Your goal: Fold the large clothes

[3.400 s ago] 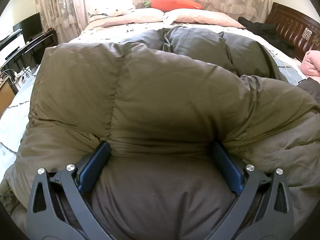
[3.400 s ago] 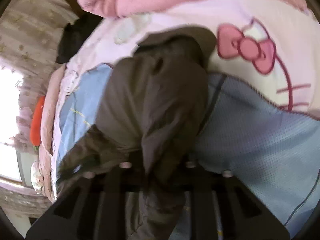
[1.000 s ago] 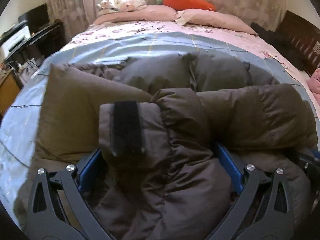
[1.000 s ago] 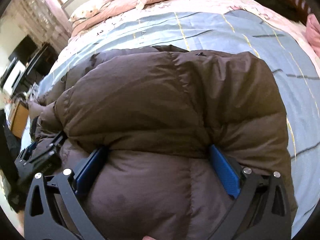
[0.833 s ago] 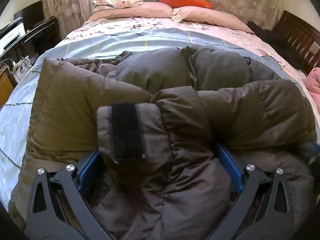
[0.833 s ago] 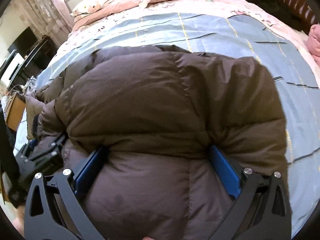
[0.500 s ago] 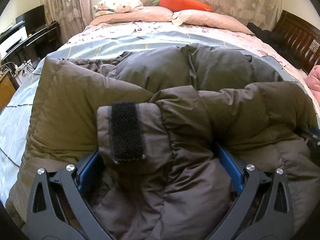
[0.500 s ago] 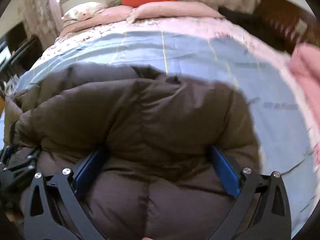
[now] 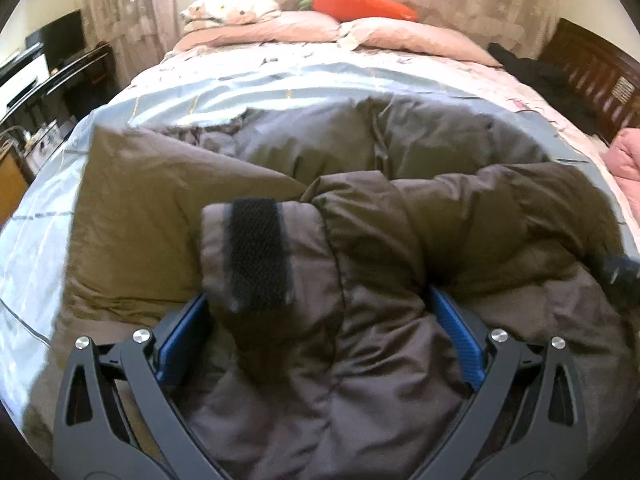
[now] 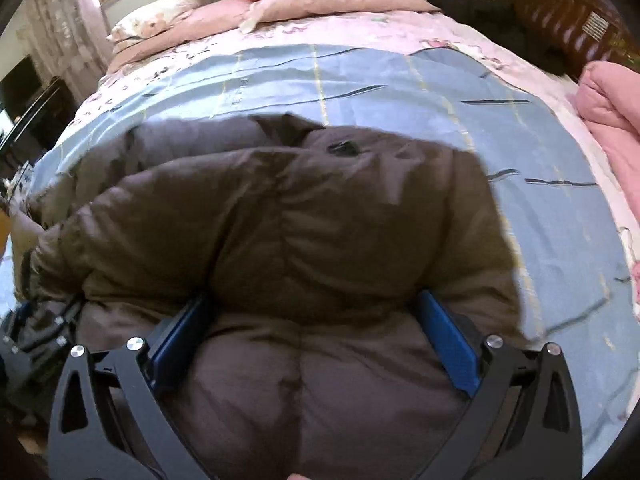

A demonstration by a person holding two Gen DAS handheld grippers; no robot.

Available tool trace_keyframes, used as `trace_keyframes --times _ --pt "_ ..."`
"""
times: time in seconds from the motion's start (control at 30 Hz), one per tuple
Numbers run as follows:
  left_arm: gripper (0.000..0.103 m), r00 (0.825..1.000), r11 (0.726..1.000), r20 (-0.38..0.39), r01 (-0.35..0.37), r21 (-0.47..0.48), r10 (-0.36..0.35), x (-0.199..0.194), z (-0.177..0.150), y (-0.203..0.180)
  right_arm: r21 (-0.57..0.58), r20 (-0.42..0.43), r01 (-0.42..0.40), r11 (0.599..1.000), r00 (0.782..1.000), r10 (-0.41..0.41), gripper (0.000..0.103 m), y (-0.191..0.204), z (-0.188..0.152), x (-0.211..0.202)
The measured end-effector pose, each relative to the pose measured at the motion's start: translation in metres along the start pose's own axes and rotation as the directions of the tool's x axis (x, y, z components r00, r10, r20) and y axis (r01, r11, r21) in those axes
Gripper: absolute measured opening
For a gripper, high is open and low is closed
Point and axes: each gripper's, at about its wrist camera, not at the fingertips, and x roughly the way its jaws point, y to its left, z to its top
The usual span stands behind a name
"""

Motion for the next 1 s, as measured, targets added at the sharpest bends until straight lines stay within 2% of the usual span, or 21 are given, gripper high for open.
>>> trace_keyframes --times 0.03,0.07,0.13,0.17,0.2,0.23,0.27,0.3,0.33,0.37,0.43,0.5,0.57,0.63,0.67,0.73,0.8,0.9,1.0 --pt "0.101 0.999 1.000 0.053 -0.005 0.003 0.005 -0.019 0.000 0.004 0.066 0.054 0.017 0.998 0.998 -0.020 0.102 -0.007 0.000 -0.028" --pt "0.101 0.993 1.000 0.118 -0.001 -0.004 0.002 -0.043 -0.002 0.011 0.106 0.095 -0.007 0.994 0.996 -0.003 0.102 -0.011 -0.004 -0.048" --pt "0.101 0.986 0.999 0.166 0.037 -0.020 -0.033 -0.079 -0.008 0.024 0.175 0.117 -0.079 0.981 0.991 0.059 0.102 -0.022 -0.018 -0.079" --pt "0.101 0.985 0.998 0.166 0.061 -0.024 -0.056 -0.095 -0.012 0.030 0.217 0.056 -0.098 0.971 0.995 0.088 0.102 -0.026 -0.027 -0.077" --pt "0.101 0.985 0.996 0.156 0.082 -0.025 -0.077 -0.114 -0.021 0.039 0.289 -0.076 -0.109 0.951 0.988 0.136 0.102 -0.032 -0.041 -0.066" --pt "0.101 0.986 0.995 0.142 0.094 -0.024 -0.090 -0.128 -0.030 0.046 0.436 -0.305 -0.094 0.895 0.920 0.245 0.102 -0.043 -0.075 -0.042" --pt "0.101 0.988 0.994 0.116 0.107 -0.024 -0.103 -0.145 -0.046 0.056 0.543 -0.377 -0.089 0.835 0.863 0.337 0.100 -0.050 -0.102 -0.033" --pt "0.101 0.990 0.994 0.089 0.110 -0.027 -0.107 -0.153 -0.057 0.061 0.665 -0.354 -0.084 0.742 0.839 0.412 0.098 -0.059 -0.137 -0.037" --pt "0.101 0.993 0.993 0.043 0.109 -0.037 -0.108 -0.163 -0.071 0.069 0.715 -0.317 -0.079 0.694 0.849 0.423 0.097 -0.063 -0.155 -0.047" --pt "0.101 0.994 0.993 -0.003 0.109 -0.051 -0.110 -0.172 -0.086 0.076 0.735 -0.294 -0.076 0.674 0.860 0.418 0.097 -0.066 -0.176 -0.061" --pt "0.101 0.989 0.989 -0.097 0.096 -0.112 -0.107 -0.191 -0.124 0.098 0.688 -0.269 -0.093 0.720 0.889 0.372 0.096 -0.063 -0.197 -0.087" --pt "0.101 0.973 0.973 -0.199 0.072 -0.221 -0.117 -0.200 -0.165 0.122 0.612 -0.213 -0.083 0.787 0.940 0.265 0.096 -0.058 -0.220 -0.117" --pt "0.101 0.954 0.935 -0.252 0.063 -0.350 -0.159 -0.201 -0.198 0.146 0.587 -0.215 -0.081 0.806 0.944 0.251 0.096 -0.053 -0.241 -0.126" --pt "0.101 0.934 0.872 -0.283 0.057 -0.487 -0.219 -0.196 -0.235 0.166 0.562 -0.268 -0.045 0.826 0.935 0.233 0.096 -0.049 -0.261 -0.126" --pt "0.101 0.921 0.840 -0.303 0.045 -0.541 -0.245 -0.190 -0.251 0.175 0.551 -0.268 -0.037 0.833 0.938 0.219 0.096 -0.048 -0.271 -0.127" --pt "0.101 0.913 0.816 -0.313 0.036 -0.577 -0.262 -0.184 -0.268 0.182 0.512 -0.266 -0.020 0.859 0.947 0.181 0.096 -0.046 -0.283 -0.128" --pt "0.101 0.906 0.826 -0.333 0.032 -0.563 -0.262 -0.178 -0.278 0.181 0.476 -0.279 -0.008 0.879 0.947 0.160 0.096 -0.045 -0.292 -0.123" --pt "0.101 0.914 0.860 -0.328 0.042 -0.509 -0.239 -0.176 -0.278 0.172 0.476 -0.291 0.008 0.879 0.945 0.150 0.096 -0.049 -0.301 -0.113" --pt "0.101 0.922 0.868 -0.301 0.069 -0.492 -0.244 -0.174 -0.274 0.165 0.492 -0.263 -0.006 0.871 0.952 0.155 0.096 -0.051 -0.294 -0.104"
